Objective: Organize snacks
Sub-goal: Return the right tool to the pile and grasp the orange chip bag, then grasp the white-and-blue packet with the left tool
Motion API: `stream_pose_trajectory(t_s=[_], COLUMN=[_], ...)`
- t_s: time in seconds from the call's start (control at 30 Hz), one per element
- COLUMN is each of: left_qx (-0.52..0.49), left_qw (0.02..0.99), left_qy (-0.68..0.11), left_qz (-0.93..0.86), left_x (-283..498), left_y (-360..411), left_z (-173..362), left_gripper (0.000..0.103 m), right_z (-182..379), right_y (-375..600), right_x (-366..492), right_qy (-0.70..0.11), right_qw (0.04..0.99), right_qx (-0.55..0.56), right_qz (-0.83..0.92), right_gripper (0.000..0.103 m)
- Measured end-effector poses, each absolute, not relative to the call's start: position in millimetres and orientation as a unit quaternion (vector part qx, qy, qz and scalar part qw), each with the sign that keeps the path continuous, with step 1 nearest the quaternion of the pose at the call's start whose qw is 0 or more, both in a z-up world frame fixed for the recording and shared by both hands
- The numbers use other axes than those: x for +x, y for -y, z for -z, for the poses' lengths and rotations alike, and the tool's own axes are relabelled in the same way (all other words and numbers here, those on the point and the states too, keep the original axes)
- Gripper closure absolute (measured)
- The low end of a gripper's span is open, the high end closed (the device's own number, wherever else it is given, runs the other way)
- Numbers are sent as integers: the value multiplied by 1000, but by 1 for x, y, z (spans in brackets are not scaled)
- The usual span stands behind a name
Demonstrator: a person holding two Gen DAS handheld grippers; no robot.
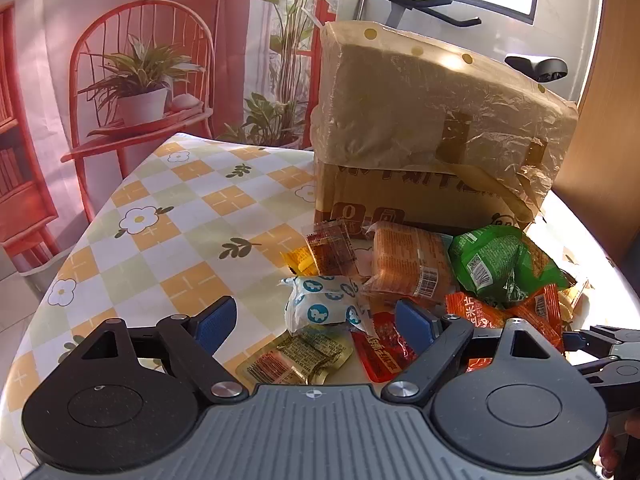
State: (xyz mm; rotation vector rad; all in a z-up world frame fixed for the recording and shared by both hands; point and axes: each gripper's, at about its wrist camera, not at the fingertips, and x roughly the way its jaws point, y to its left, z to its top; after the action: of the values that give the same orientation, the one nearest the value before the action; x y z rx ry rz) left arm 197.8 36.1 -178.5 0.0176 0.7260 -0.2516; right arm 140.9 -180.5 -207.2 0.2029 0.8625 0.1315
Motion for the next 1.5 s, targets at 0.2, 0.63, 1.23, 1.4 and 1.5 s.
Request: stream_pose_trajectory(t_s=[0.2,0.63,1.23,1.4,1.5], left_qx=[9,-17,-52,-58,-49], left_qw=[924,923,906,912,917], left_qy=[-360,-362,-400,-384,-372], left_qz=[126,131,130,134,135], left_x=[198,232,283,270,261], left_y=[-39,-46,-29,-37,-41], left_z=[181,186,243,230,220], left_gripper=[16,22,60,72,77], right_z=[196,130,135,134,132], right_y=[171,165,191,195,197], right_x=[138,147,164,164,164], right_qy=[-412,-311,-315,-314,-312], right_qw=[904,941,946,946,947], right_qx=[71,57,50,50,50], right_qz=[-93,-119,-62,-59,-59], right_gripper=[36,38,38,38,38])
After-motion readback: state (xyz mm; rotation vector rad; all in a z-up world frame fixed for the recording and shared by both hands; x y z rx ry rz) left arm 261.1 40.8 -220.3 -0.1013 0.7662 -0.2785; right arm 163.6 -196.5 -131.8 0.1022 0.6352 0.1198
